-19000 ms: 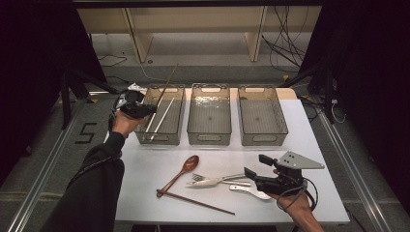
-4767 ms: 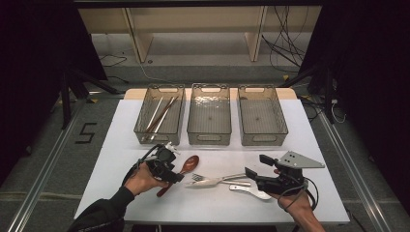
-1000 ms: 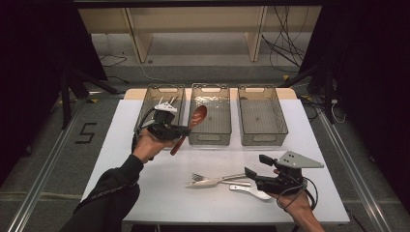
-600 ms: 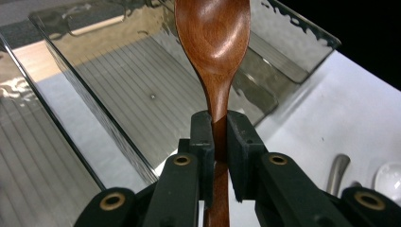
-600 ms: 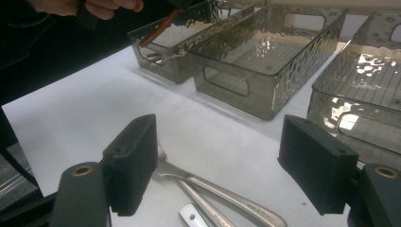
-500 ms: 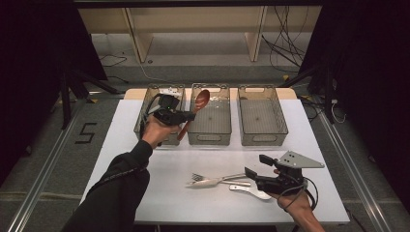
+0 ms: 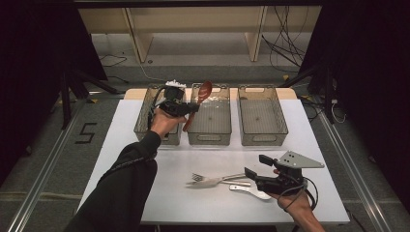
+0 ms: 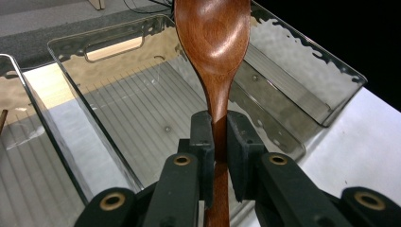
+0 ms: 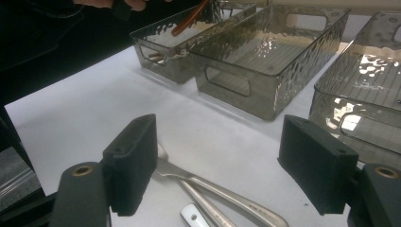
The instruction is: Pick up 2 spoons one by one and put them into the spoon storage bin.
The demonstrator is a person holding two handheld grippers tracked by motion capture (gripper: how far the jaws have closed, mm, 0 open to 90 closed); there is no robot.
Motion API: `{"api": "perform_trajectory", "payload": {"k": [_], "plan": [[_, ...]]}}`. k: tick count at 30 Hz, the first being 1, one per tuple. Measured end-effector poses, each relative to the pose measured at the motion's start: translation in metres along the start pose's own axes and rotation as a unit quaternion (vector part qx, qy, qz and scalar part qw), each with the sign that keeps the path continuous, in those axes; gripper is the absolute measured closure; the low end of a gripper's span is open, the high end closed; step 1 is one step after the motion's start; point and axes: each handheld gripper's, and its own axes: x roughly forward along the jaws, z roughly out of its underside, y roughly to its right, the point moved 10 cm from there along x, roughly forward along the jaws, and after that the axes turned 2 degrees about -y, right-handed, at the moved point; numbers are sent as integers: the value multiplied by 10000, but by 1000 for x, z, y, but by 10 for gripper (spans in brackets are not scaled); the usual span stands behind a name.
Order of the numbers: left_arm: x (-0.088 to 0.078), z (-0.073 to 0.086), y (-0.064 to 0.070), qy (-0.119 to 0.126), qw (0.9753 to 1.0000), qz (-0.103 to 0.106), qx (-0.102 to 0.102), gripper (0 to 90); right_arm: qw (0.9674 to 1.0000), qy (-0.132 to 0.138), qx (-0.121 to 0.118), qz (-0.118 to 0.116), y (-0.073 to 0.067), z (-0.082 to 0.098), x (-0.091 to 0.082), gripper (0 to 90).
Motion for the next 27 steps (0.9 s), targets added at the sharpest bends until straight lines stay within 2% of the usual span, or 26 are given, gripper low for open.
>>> {"api": "perform_trajectory", "payload": {"k": [5,12,16,27], "plan": [[8,-8,-6,87,9999,-54,-129,812,10000,1,7,-8,0,0,0,296],[18,-9,-9,134,9996,-72,-256,812,10000,19,13,-11,1,0,-1,296],[23,-7,-9,79,9997,-86,-213,812,10000,29,9,-18,1,0,-1,296],[29,-7,-13,84,9995,-133,-273,811,10000,34,13,-25,1,-1,-2,296]]}}
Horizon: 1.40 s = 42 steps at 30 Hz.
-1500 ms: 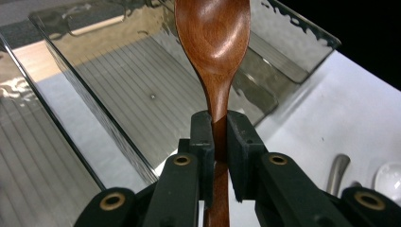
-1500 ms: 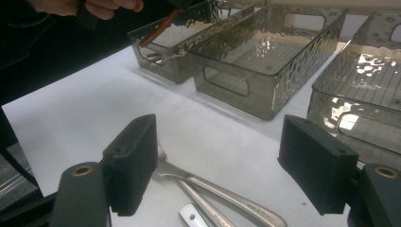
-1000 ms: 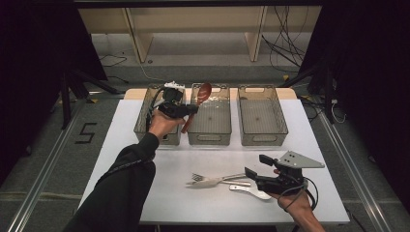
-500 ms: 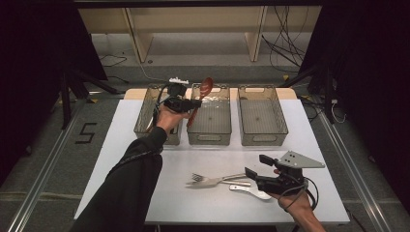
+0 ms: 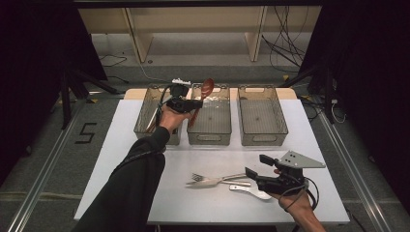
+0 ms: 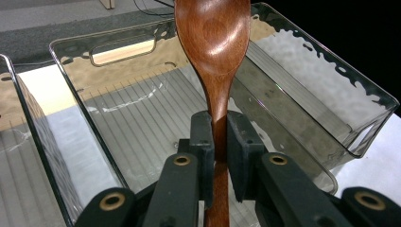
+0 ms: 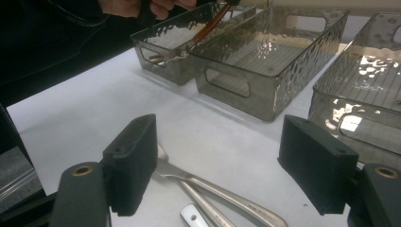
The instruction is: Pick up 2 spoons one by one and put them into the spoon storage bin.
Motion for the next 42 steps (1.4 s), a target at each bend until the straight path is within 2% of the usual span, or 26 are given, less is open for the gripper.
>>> {"api": "perform_trajectory", "payload": {"k": [16,19,21,23,27,31,36,38,42], "plan": [[10,6,-2,-67,9999,-85,-32,795,10000,3,11,-7,0,0,0,296],[10,7,-2,-156,9997,-85,-136,625,10000,5,10,-8,0,0,0,296],[7,7,-1,-167,9998,-55,-124,567,10000,-4,2,-2,0,0,0,296],[1,6,3,-184,9997,18,-139,501,10000,-4,7,-1,0,0,0,296],[-15,9,13,-193,9996,183,-32,398,10000,-20,22,-6,0,1,0,296],[-38,19,22,-136,9992,347,156,327,9999,-119,42,-51,0,3,2,295],[-71,37,29,26,9985,503,234,273,9994,-333,-38,-103,-3,7,6,294],[-82,45,29,103,9983,525,247,255,9991,-403,-57,-143,-4,9,7,294],[-98,60,26,76,9983,472,320,224,9984,-526,-125,-170,-6,10,11,294]]}}
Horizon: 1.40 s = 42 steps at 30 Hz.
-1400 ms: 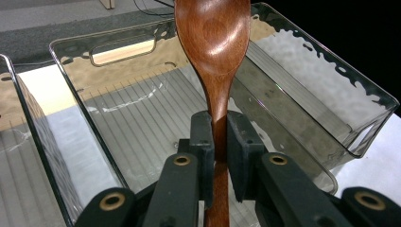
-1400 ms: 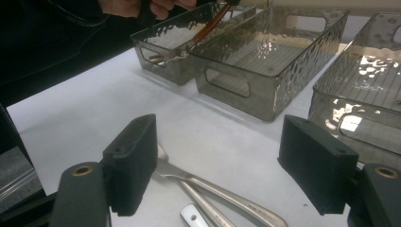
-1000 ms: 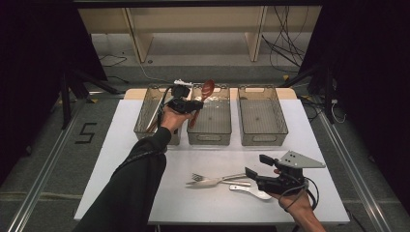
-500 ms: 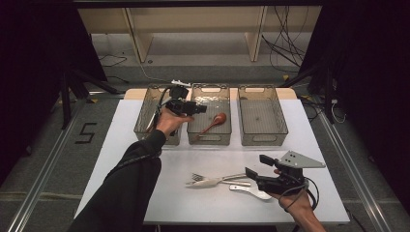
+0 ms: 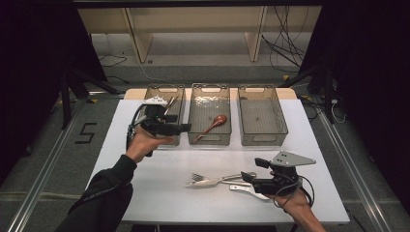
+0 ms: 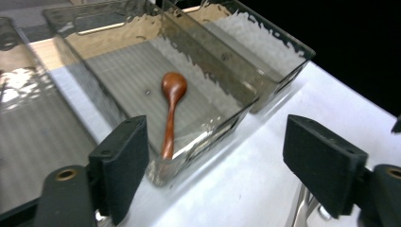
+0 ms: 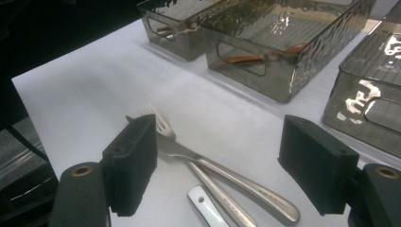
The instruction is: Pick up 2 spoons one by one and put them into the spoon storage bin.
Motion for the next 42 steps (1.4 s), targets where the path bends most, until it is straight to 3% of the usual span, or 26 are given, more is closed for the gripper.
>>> {"api": "perform_trajectory", "payload": {"k": [12,20,24,27,34,39,42], "plan": [[-34,40,6,254,9996,-128,86,177,9990,-402,-214,-47,5,2,8,294],[-43,60,5,246,9996,-171,1,170,9965,-732,-391,-93,5,5,18,294],[-47,67,5,247,9993,-251,97,166,9945,-918,-498,-128,4,7,25,294],[-51,70,6,321,9992,-234,43,164,9922,-1085,-596,-149,3,10,29,294],[-57,84,6,325,9988,-326,159,161,9865,-1456,-738,-158,5,17,37,309],[-58,91,6,301,9987,-370,195,160,9796,-1781,-900,-216,5,25,41,354],[-60,92,9,327,9986,-369,210,160,9740,-2020,-993,-260,5,31,43,375]]}}
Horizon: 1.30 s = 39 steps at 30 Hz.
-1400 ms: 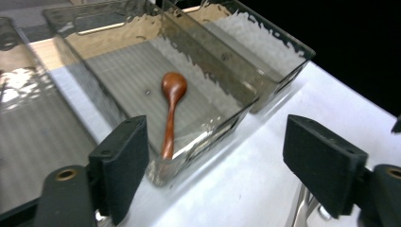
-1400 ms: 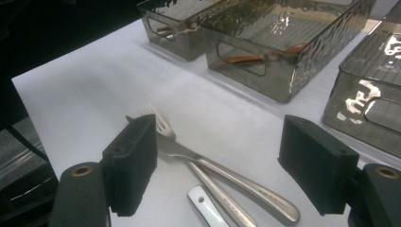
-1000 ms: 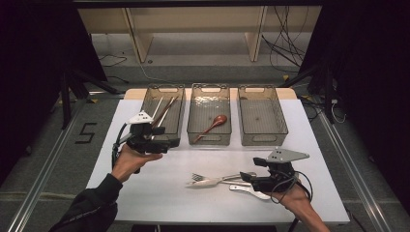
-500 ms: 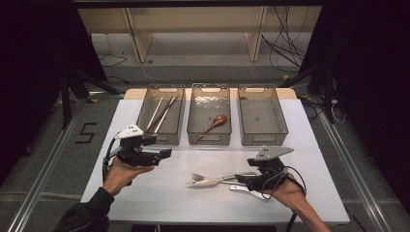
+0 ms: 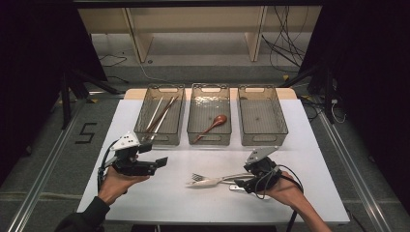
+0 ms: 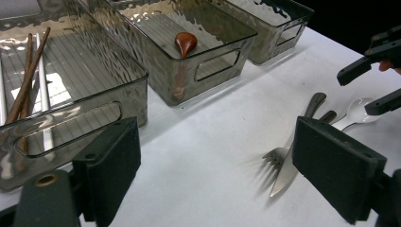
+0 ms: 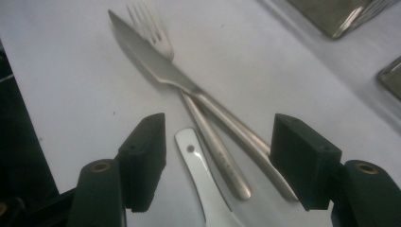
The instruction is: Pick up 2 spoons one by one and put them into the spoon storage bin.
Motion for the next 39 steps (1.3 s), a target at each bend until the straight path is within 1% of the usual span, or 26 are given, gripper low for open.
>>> {"api": "perform_trajectory", "payload": {"k": [2,5,6,7,8,9,10,11,13,15,16,17,18,20,21,23,25,26,30,31,34,35,38,39], "plan": [[-1,1,1,5,10000,-9,57,160,9999,-143,-71,-50,-1,4,3,390],[-1,3,4,12,10000,-3,66,160,9994,-311,-117,-91,-3,8,4,409],[-1,3,4,15,10000,-2,74,160,9992,-365,-100,-112,-4,10,5,417],[-1,4,4,2,9999,4,100,160,9990,-403,-136,-101,-4,12,6,424],[-2,5,5,3,10000,12,91,160,9988,-476,-80,-124,-5,13,6,433],[-2,5,5,21,10000,14,80,159,9986,-499,-167,-109,-4,15,7,440],[-2,6,6,-1,9999,16,100,160,9983,-553,-114,-116,-4,16,8,447],[-2,7,6,4,10000,20,96,160,9981,-592,-154,-113,-4,18,8,456],[-3,8,7,-14,9999,24,111,160,9975,-665,-179,-151,-5,20,9,471],[-2,9,8,-23,9999,11,115,160,9971,-712,-221,-131,-5,22,11,486],[-2,9,7,-38,9998,-20,185,159,9968,-759,-219,-139,-6,23,11,496],[-2,8,7,-29,9998,-42,207,159,9964,-773,-302,-143,-6,24,12,507],[-2,7,8,-4,9998,-40,192,160,9962,-819,-266,-154,-7,24,13,516],[-3,7,9,24,9999,-12,160,159,9955,-852,-382,-163,-8,25,15,534],[-2,7,9,5,9999,-2,160,159,9951,-905,-377,-153,-8,26,16,542],[-2,8,9,-27,9998,14,172,160,9943,-954,-452,-129,-8,27,18,556],[-2,8,10,-24,9999,44,152,159,9934,-1040,-460,-125,-8,29,19,570],[-2,8,10,-18,9999,52,154,159,9931,-1060,-494,-123,-8,30,20,575],[-1,8,11,-7,9998,63,161,159,9922,-1137,-501,-106,-8,32,23,602],[-1,8,11,-8,9998,59,163,159,9918,-1139,-572,-88,-7,32,24,605],[-1,8,11,-6,9999,59,161,160,9901,-1255,-626,-106,-8,34,26,628],[-1,8,11,-4,9999,60,154,160,9894,-1262,-717,-89,-8,34,27,634],[0,8,11,-10,9999,65,160,160,9875,-1358,-804,-5,-8,35,29,649],[0,8,11,-11,9998,66,163,160,9866,-1385,-867,-4,-8,36,29,657]]}}
